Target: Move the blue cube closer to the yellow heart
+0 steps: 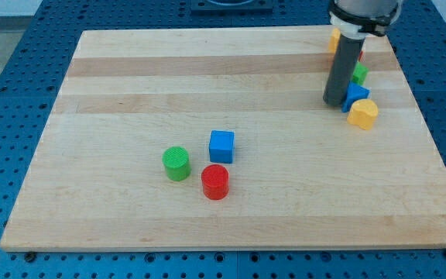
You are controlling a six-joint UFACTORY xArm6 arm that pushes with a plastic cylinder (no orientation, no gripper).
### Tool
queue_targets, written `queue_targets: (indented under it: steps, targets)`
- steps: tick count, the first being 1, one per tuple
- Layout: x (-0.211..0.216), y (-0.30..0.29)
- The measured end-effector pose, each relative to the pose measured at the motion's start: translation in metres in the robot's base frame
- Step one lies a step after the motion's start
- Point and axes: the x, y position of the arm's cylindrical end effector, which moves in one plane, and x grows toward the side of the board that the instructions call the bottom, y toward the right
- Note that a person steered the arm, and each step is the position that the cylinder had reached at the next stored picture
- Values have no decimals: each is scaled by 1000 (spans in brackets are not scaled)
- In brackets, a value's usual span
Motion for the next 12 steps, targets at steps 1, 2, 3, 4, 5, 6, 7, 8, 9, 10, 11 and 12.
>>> queue_targets:
  steps: [1,2,3,4,5,6,7,8,9,10,11,12]
  targets:
    - [0,7]
    - [0,7]
    - [0,-23]
    - [0,-85]
    - [0,-147]
    - [0,-190]
    - [0,-190]
    - [8,-203]
    - [28,-234]
    - [29,-274]
    - [62,-293]
    - [75,-287]
